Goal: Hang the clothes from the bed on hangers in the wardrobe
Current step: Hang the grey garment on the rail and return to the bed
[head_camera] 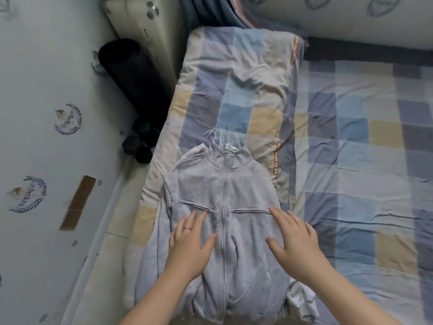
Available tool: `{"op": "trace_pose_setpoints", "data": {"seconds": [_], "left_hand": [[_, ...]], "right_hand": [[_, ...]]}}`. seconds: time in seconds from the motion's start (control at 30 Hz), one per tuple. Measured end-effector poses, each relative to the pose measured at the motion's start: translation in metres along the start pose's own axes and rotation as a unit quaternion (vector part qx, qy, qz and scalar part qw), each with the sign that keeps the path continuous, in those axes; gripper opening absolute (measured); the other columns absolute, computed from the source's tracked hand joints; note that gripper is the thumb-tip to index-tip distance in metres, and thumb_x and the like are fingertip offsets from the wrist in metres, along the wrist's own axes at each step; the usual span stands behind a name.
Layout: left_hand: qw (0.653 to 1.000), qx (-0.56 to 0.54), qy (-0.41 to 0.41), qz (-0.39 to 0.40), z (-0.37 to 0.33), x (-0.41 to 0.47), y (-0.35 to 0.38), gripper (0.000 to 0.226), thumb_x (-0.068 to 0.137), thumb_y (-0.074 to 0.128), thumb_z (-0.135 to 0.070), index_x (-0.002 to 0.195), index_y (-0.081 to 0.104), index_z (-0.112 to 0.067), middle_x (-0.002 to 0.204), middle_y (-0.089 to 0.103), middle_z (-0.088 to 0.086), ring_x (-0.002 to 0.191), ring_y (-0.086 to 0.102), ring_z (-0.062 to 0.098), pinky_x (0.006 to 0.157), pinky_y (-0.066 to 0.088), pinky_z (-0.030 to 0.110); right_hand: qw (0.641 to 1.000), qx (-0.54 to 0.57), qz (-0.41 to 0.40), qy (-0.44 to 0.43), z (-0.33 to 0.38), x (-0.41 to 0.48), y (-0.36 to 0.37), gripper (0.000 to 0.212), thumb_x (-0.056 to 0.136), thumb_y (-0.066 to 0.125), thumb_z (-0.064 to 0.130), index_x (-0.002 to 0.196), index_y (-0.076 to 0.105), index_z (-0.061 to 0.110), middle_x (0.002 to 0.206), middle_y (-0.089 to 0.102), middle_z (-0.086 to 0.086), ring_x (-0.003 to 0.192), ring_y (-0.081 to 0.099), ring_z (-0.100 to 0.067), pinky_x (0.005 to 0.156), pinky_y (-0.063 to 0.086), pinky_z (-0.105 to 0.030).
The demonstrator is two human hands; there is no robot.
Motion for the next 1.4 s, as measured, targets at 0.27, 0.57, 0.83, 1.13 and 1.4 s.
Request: {"op": "trace_pose_setpoints", "data": {"seconds": [0.27,0.57,0.83,1.13,1.4], "left_hand": [[0.997,0.075,0.034,-0.010,0.058,0.192,0.017,0.064,0.099,0.047,-0.051,0.155,0.022,-0.033,0.167,0.013,-0.004,0.153,0.004,0.020,0.122,0.010,0.041],[0.978,0.158,0.082,-0.111,0.077,0.347,0.021,0.069,0.093,0.055,-0.048,0.153,0.029,-0.026,0.164,0.020,0.003,0.150,0.013,0.028,0.121,0.011,0.045],[0.968,0.168,0.040,-0.183,0.072,0.378,0.020,0.044,0.096,0.053,-0.040,0.132,0.048,-0.015,0.140,0.050,0.014,0.128,0.040,0.038,0.103,0.032,0.048],[0.945,-0.031,0.222,-0.239,0.079,0.313,0.001,0.037,0.089,0.054,-0.049,0.071,0.035,-0.022,0.072,0.053,0.005,0.078,0.055,0.036,0.069,0.043,0.045],[0.949,-0.091,0.248,-0.169,0.074,0.224,-0.034,0.036,0.088,0.053,-0.047,0.073,0.045,-0.016,0.063,0.047,-0.009,0.067,0.051,0.029,0.063,0.040,0.041]], "right_hand": [[1.000,-0.024,0.006,0.007,0.004,0.168,0.051,0.067,0.097,0.044,0.045,0.154,0.010,0.034,0.159,0.017,0.016,0.148,0.009,-0.010,0.118,0.011,-0.038],[0.996,-0.072,-0.042,0.023,0.001,0.352,0.093,0.072,0.093,0.048,0.034,0.155,0.011,0.022,0.161,0.018,0.002,0.146,0.018,-0.023,0.114,0.023,-0.050],[0.996,-0.062,-0.011,0.069,-0.006,0.397,0.097,0.074,0.090,0.050,0.028,0.154,0.013,0.022,0.161,0.017,0.001,0.141,0.029,-0.030,0.109,0.030,-0.055],[0.992,0.099,-0.070,0.046,-0.017,0.349,0.058,0.074,0.079,0.055,0.029,0.147,0.026,0.024,0.139,0.053,-0.008,0.122,0.053,-0.032,0.097,0.046,-0.043],[0.989,0.133,0.000,0.065,-0.036,0.218,0.009,0.027,0.091,0.065,0.034,0.081,0.058,0.010,0.071,0.057,-0.004,0.069,0.051,-0.024,0.063,0.039,-0.037]]}}
Point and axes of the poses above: each hand's wrist, its own x-axis towards the middle knuckle, its own y-axis out of the palm, z = x × y, the point moved 1 cm from there along x, towards the middle knuckle
